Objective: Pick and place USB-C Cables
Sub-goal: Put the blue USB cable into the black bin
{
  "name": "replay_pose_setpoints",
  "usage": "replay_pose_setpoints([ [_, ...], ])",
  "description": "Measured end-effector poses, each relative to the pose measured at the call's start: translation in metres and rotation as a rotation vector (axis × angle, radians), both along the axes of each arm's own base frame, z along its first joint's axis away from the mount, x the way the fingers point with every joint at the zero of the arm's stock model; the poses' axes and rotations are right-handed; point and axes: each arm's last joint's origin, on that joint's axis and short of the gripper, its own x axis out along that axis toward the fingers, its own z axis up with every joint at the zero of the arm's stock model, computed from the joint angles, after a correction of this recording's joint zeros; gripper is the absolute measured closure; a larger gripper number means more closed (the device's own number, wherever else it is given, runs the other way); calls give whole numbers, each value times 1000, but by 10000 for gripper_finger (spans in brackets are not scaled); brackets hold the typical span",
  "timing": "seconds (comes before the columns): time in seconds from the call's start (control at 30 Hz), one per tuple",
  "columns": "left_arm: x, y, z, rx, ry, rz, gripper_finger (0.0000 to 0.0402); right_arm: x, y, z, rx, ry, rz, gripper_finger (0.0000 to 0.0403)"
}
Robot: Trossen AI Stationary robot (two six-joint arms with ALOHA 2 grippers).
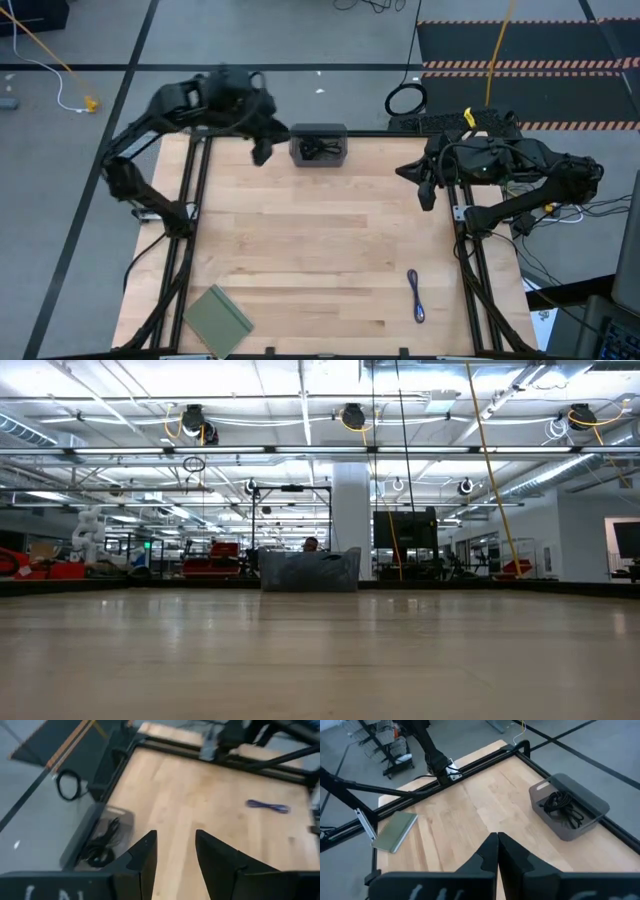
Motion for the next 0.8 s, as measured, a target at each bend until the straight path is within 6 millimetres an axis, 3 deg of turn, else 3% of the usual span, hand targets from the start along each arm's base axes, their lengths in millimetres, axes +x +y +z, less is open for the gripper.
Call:
replay_pose_setpoints([
  [0.27,-41,-43,23,-28,-71,-77,290,3,0,6,-45,-54,19,403],
  [0.5,-70,-64,29,-55,-63,-123,349,4,0,8,-42,-79,18,403],
  [0.63,-78,-69,30,-96,-61,-109,392,4,0,8,-39,-78,20,403],
  [0.8,-76,-75,30,-125,-60,-127,391,4,1,7,-33,-76,42,403],
])
